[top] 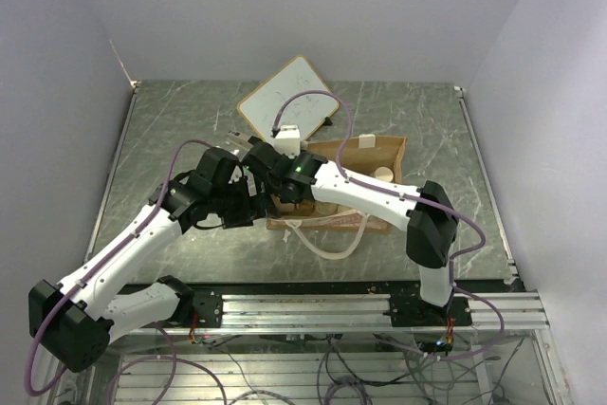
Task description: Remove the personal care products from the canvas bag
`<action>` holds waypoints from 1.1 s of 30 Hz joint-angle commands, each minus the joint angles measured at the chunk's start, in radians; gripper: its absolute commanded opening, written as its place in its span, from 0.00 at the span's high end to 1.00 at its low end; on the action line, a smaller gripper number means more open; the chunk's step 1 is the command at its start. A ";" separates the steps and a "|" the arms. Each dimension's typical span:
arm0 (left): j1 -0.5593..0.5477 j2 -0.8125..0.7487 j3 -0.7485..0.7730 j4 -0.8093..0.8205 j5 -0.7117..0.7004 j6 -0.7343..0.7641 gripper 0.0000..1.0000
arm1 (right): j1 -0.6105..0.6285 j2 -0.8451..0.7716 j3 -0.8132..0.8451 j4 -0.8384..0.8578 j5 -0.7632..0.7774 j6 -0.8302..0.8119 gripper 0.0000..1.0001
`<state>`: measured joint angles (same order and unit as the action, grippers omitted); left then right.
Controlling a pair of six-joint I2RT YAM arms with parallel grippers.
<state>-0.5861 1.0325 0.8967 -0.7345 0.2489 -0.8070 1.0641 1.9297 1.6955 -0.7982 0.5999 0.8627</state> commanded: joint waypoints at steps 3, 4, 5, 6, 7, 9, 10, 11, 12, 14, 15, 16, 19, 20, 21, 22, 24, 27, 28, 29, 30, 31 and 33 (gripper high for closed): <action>0.000 0.002 0.024 -0.029 0.002 0.027 0.07 | -0.002 0.075 0.006 0.008 0.055 0.015 0.41; 0.000 0.002 0.026 -0.030 -0.002 0.030 0.07 | -0.002 0.079 0.010 0.009 0.057 0.013 0.42; 0.002 0.004 0.030 -0.034 -0.004 0.034 0.07 | -0.003 0.081 0.012 0.015 0.060 0.004 0.44; 0.001 0.011 0.035 -0.039 -0.006 0.040 0.07 | -0.003 0.080 0.017 0.015 0.065 -0.001 0.46; 0.000 0.017 0.041 -0.046 -0.004 0.045 0.07 | -0.002 0.080 0.024 0.011 0.073 -0.004 0.50; 0.002 0.024 0.050 -0.058 -0.006 0.054 0.07 | -0.001 0.074 0.048 0.022 0.060 -0.050 0.70; 0.002 0.026 0.052 -0.061 -0.007 0.055 0.07 | -0.002 0.072 0.070 0.034 0.034 -0.093 0.80; 0.002 0.022 0.054 -0.063 -0.011 0.052 0.07 | -0.003 0.072 0.100 0.030 0.005 -0.122 0.87; 0.002 0.017 0.053 -0.062 -0.014 0.050 0.07 | -0.002 0.074 0.137 0.006 -0.009 -0.131 0.94; 0.002 0.003 0.048 -0.058 -0.027 0.044 0.07 | -0.003 0.072 0.192 -0.033 -0.039 -0.137 1.00; 0.002 0.000 0.047 -0.059 -0.033 0.039 0.07 | -0.003 0.071 0.213 -0.052 -0.053 -0.139 1.00; 0.002 -0.003 0.048 -0.059 -0.033 0.033 0.07 | -0.002 0.062 0.230 -0.068 -0.060 -0.142 1.00; 0.002 -0.008 0.062 -0.072 -0.033 0.018 0.07 | -0.003 0.027 0.252 -0.097 -0.068 -0.145 1.00; 0.002 -0.014 0.067 -0.077 -0.036 0.015 0.07 | -0.002 0.009 0.249 -0.094 -0.069 -0.147 1.00; 0.002 -0.023 0.071 -0.083 -0.043 0.009 0.07 | -0.003 -0.014 0.242 -0.085 -0.076 -0.155 1.00; 0.002 -0.034 0.073 -0.086 -0.053 0.003 0.07 | -0.002 -0.038 0.229 -0.070 -0.084 -0.164 1.00; 0.002 -0.056 0.073 -0.087 -0.064 -0.011 0.07 | -0.002 -0.097 0.191 -0.028 -0.094 -0.168 1.00; 0.002 -0.079 0.078 -0.095 -0.074 -0.028 0.07 | -0.003 -0.206 0.085 0.064 -0.082 -0.156 1.00; 0.002 -0.083 0.083 -0.102 -0.077 -0.032 0.07 | -0.003 -0.251 0.036 0.109 -0.078 -0.149 1.00; 0.002 -0.086 0.091 -0.110 -0.079 -0.036 0.07 | -0.005 -0.295 -0.025 0.150 -0.073 -0.139 1.00; 0.002 -0.089 0.100 -0.117 -0.083 -0.038 0.07 | -0.008 -0.334 -0.072 0.185 -0.071 -0.124 1.00; 0.002 -0.094 0.110 -0.126 -0.087 -0.042 0.07 | -0.012 -0.371 -0.105 0.215 -0.078 -0.107 1.00; 0.002 -0.104 0.132 -0.141 -0.093 -0.053 0.07 | -0.031 -0.424 -0.148 0.238 -0.101 -0.073 1.00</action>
<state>-0.5842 0.9535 0.9695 -0.8215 0.1867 -0.8356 1.0523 1.6485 1.6043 -0.7849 0.4927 0.7204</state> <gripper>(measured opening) 0.934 0.480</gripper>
